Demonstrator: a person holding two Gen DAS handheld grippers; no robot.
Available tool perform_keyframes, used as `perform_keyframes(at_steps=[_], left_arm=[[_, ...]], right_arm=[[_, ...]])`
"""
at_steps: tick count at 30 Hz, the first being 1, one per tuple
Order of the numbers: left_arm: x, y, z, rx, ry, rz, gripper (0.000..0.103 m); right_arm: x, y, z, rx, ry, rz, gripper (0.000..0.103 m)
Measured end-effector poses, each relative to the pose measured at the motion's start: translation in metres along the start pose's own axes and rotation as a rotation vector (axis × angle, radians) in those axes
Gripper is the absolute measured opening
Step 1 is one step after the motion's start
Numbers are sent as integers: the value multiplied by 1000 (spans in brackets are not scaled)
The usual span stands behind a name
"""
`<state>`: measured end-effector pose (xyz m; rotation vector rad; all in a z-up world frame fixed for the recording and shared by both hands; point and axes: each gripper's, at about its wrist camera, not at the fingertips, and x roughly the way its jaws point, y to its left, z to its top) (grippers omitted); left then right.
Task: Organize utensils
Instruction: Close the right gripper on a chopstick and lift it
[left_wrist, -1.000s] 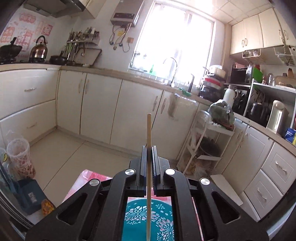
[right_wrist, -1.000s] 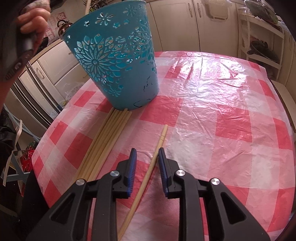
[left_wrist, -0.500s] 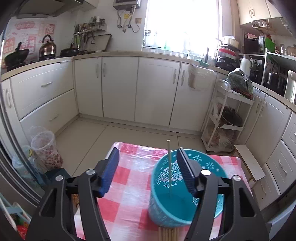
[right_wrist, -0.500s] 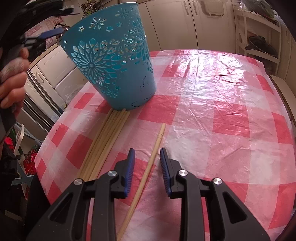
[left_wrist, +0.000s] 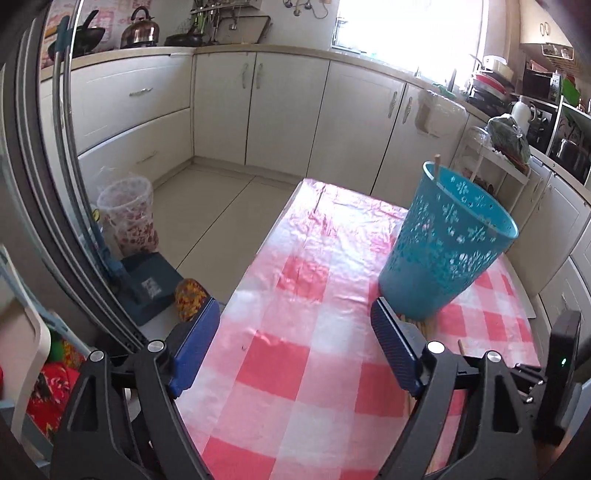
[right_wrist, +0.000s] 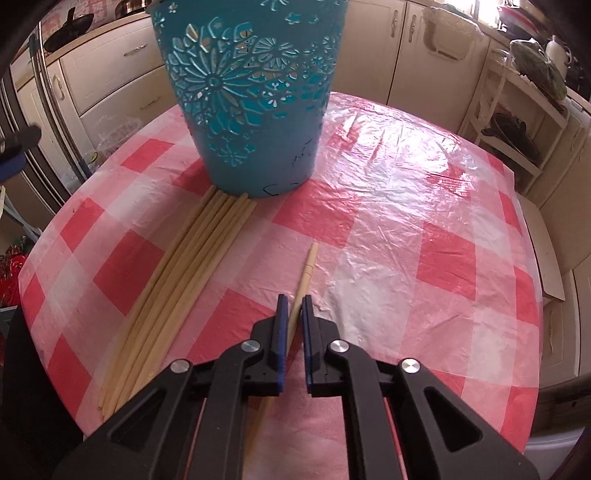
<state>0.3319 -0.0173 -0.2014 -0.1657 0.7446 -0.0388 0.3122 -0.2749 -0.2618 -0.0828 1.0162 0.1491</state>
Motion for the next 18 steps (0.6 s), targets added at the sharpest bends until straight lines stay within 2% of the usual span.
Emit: perform_keyframes(at_steps=[3, 8, 13, 18], left_arm=[[7, 12, -18, -30, 48, -1, 80], [16, 23, -40, -39, 98, 17, 80], [23, 27, -47, -63, 128, 17, 80], [26, 29, -48, -73, 135, 14, 80]], right_arm=[[-4, -20, -5, 140, -11, 114, 6], [-36, -39, -18, 309, -131, 294, 6], [-80, -46, -4, 365, -278, 431, 6], [-130, -43, 38, 343, -459, 521, 6]])
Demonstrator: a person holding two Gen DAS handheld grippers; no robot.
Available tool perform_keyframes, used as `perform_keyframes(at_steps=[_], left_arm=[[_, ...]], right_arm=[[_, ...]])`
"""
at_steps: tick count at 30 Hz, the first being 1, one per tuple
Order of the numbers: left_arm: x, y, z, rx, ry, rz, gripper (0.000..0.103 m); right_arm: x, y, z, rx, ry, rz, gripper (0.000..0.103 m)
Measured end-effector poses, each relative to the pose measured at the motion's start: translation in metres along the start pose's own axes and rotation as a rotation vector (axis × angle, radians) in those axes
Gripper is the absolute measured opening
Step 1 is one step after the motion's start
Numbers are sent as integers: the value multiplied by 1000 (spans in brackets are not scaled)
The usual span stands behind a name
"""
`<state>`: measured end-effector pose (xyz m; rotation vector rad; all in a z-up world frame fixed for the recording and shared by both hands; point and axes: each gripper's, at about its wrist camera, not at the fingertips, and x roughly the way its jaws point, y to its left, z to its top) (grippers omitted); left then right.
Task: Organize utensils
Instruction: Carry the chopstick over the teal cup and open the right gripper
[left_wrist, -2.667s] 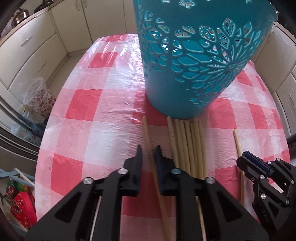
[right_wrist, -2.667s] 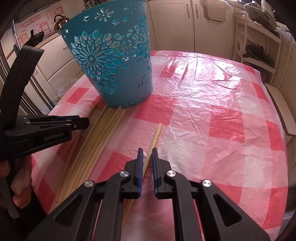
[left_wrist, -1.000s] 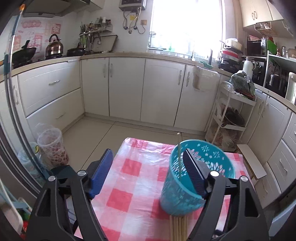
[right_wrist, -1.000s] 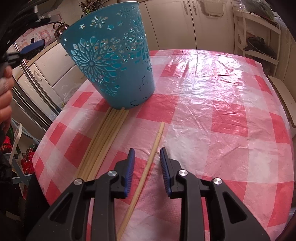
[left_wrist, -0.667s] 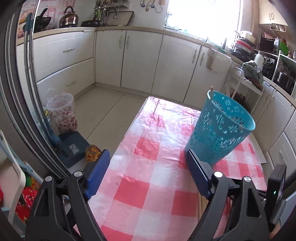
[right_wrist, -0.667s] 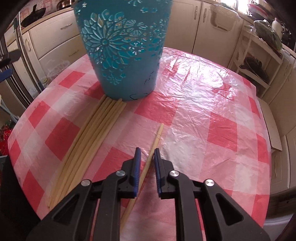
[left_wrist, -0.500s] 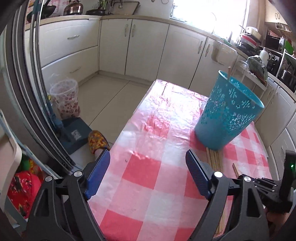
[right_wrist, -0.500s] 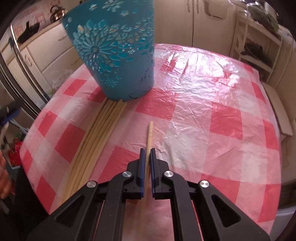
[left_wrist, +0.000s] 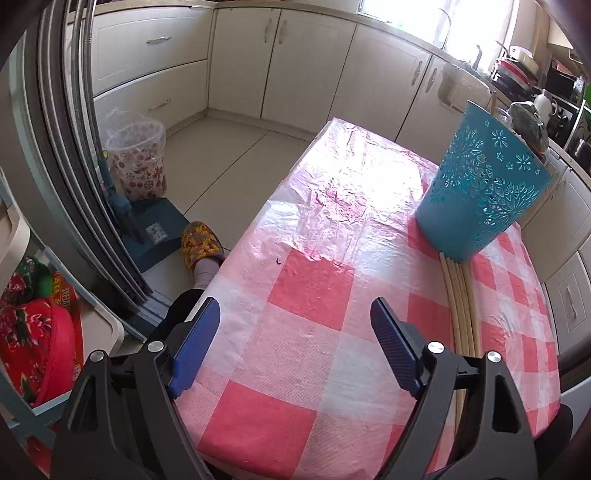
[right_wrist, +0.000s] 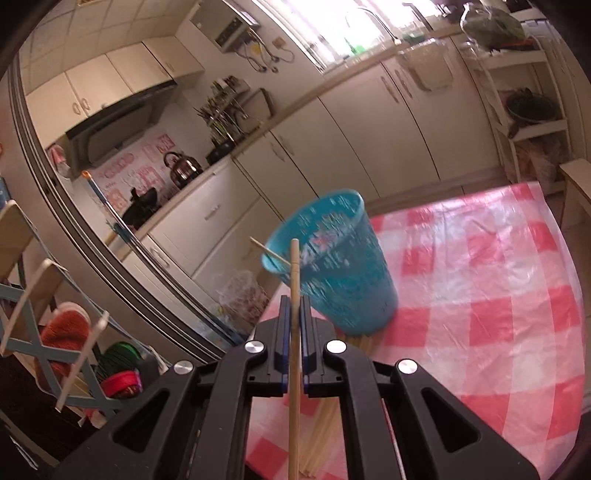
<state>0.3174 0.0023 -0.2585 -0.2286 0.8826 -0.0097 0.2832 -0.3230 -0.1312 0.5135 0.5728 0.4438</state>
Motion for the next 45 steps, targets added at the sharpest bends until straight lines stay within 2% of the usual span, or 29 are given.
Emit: perform_keyframes(at_steps=[3, 7, 11, 15, 20, 23, 27, 28, 30, 32, 36, 39, 40, 41, 44, 45], left_arm=[[0, -2, 0, -3, -1, -1, 80], [-3, -8, 0, -1, -5, -7, 80], [-7, -10, 0, 3, -12, -14, 80], [-10, -7, 0, -5, -13, -19, 81], [-8, -4, 0, -20, -4, -24, 81], [-8, -5, 0, -28, 2, -27, 81], [-9, -9, -2, -25, 11, -34, 81], [-11, -10, -2, -22, 7, -34, 81], [-13, -11, -2, -18, -1, -30, 82], [-12, -9, -2, -26, 5, -30, 82], [-6, -8, -4, -28, 27, -30, 82], [-3, -10, -5, -27, 35, -29, 82], [-2, -9, -4, -30, 37, -29, 82], [-2, -8, -4, -33, 39, -25, 82], [0, -6, -3, -43, 42, -20, 82], [1, -5, -4, -45, 45, -19, 82]], right_arm=[[2, 22, 38, -43, -124, 23, 6], [27, 40, 74, -106, -285, -28, 6], [74, 38, 84, -142, -383, -159, 6], [103, 31, 75, -180, -408, -256, 6], [114, 22, 58, -216, -296, -266, 7], [104, 17, 53, -216, -284, -258, 15], [105, 7, 65, -165, -232, -234, 21], [104, 3, 69, -138, -228, -218, 25], [100, -4, 73, -87, -210, -220, 42], [103, -9, 75, -78, -165, -229, 42], [128, -25, 85, -83, -18, -278, 43], [146, -44, 94, -5, 74, -237, 41], [149, -49, 97, 17, 86, -213, 36], [152, -52, 99, 28, 104, -192, 22], [152, -56, 101, 37, 108, -158, 8], [150, -54, 100, 26, 104, -159, 7]])
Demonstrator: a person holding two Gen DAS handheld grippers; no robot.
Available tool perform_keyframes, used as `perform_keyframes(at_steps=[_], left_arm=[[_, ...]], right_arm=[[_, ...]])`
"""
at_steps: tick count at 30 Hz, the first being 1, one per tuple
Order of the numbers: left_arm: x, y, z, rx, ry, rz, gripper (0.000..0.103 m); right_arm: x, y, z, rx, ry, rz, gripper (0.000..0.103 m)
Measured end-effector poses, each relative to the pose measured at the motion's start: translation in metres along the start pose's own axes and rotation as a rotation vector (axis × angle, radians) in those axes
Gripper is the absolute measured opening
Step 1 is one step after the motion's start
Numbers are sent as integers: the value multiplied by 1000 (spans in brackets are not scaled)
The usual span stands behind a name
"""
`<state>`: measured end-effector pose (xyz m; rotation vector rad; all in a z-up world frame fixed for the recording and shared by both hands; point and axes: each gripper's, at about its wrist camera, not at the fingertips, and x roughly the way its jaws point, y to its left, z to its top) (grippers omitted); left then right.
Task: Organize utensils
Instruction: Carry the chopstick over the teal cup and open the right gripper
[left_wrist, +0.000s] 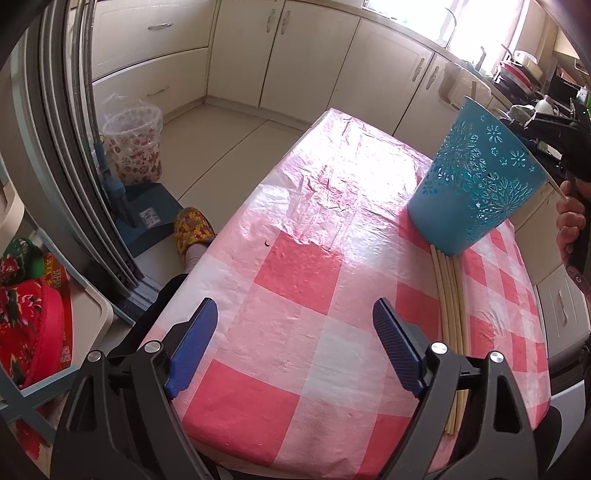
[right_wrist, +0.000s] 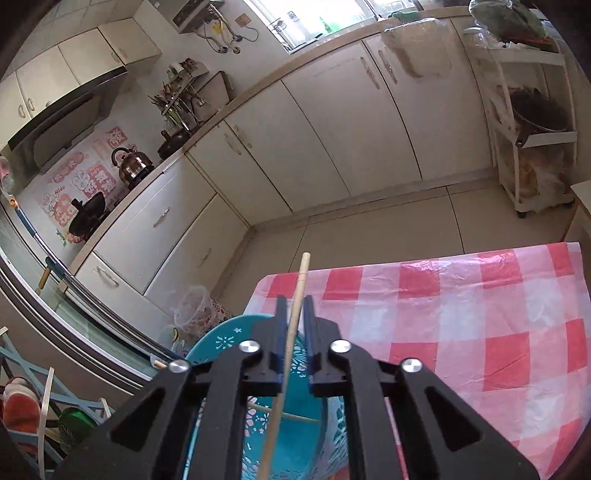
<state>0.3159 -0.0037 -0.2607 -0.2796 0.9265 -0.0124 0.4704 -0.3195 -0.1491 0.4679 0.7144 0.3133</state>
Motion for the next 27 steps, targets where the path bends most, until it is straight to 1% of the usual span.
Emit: perform_keyframes(at_steps=[5, 10, 12, 15, 17, 19, 22, 27], left_arm=[[4, -2, -3, 3, 19, -1, 82], [2, -6, -5, 16, 20, -8, 82], [2, -6, -5, 16, 25, -12, 82], [2, -6, -6, 18, 27, -13, 82], [3, -4, -6, 11, 28, -13, 82], [3, -1, -5, 2, 28, -13, 82], [3, 2, -5, 0, 22, -18, 82], [3, 4, -4, -8, 22, -25, 82]], right_arm=[[-18, -1, -3, 17, -71, 28, 6], [-38, 1, 1, 113, -147, 140, 6], [-42, 8, 9, 136, -196, 162, 6], [-43, 25, 16, 119, -268, 153, 6], [-38, 37, 18, 88, -292, 132, 6], [-27, 43, 17, 68, -289, 109, 6], [-11, 40, 17, 79, -248, 81, 6], [-6, 34, 12, 71, -209, 45, 7]])
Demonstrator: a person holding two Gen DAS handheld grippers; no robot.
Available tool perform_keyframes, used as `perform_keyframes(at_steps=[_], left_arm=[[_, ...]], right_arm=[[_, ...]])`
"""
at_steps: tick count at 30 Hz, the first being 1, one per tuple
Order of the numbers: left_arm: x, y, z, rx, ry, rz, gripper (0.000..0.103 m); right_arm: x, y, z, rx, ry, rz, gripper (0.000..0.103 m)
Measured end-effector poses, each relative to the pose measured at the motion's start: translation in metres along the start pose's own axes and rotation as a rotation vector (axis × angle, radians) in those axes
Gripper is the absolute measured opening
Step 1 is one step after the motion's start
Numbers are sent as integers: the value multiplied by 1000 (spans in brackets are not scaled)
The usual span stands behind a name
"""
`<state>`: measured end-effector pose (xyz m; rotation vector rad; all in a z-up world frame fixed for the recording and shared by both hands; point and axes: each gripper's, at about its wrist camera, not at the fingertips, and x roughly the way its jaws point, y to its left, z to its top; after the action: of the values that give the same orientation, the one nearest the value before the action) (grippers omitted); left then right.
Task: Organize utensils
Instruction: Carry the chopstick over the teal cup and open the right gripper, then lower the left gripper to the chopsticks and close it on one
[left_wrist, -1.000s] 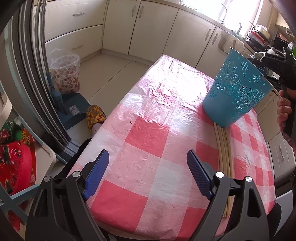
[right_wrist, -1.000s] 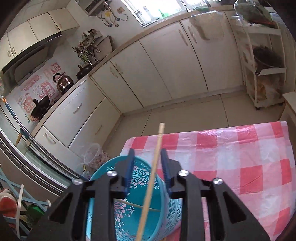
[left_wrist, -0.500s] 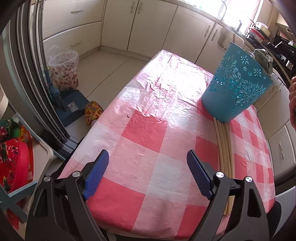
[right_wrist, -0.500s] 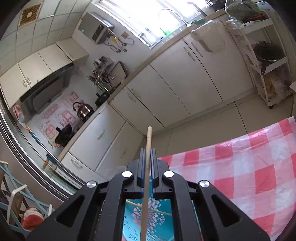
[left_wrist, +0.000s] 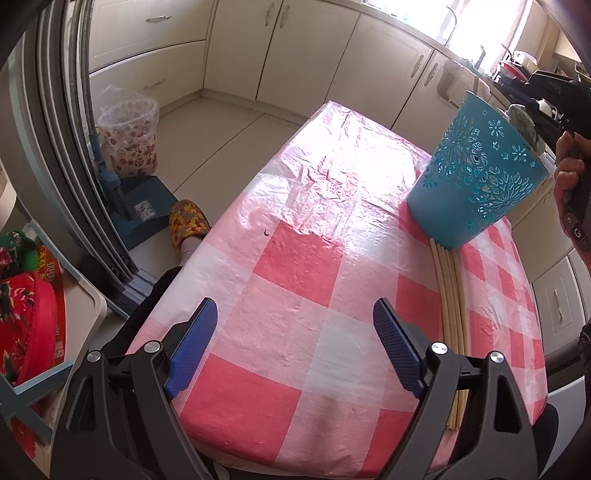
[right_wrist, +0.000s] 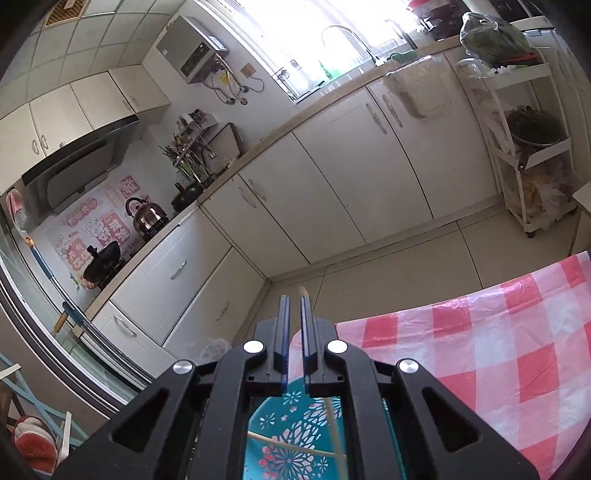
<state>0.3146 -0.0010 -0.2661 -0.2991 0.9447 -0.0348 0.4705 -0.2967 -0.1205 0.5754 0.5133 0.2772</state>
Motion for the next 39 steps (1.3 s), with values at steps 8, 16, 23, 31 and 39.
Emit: perform_keyframes(at_steps=[8, 16, 23, 31, 39], left_arm=[[-4, 0, 1, -9, 0, -1, 83], [-16, -10, -6, 50, -25, 26, 83], [-27, -26, -19, 111, -16, 37, 83], [-42, -35, -25, 152, -33, 44, 84], [-33, -42, -21, 158, -14, 36, 85]], right_arm=[[-19, -6, -5, 5, 10, 7, 22], [-118, -15, -63, -108, -66, -137, 56], [-93, -38, -180, -174, 289, -232, 26], [-41, -39, -205, -169, 378, -261, 20], [-37, -36, -207, -219, 402, -297, 13]])
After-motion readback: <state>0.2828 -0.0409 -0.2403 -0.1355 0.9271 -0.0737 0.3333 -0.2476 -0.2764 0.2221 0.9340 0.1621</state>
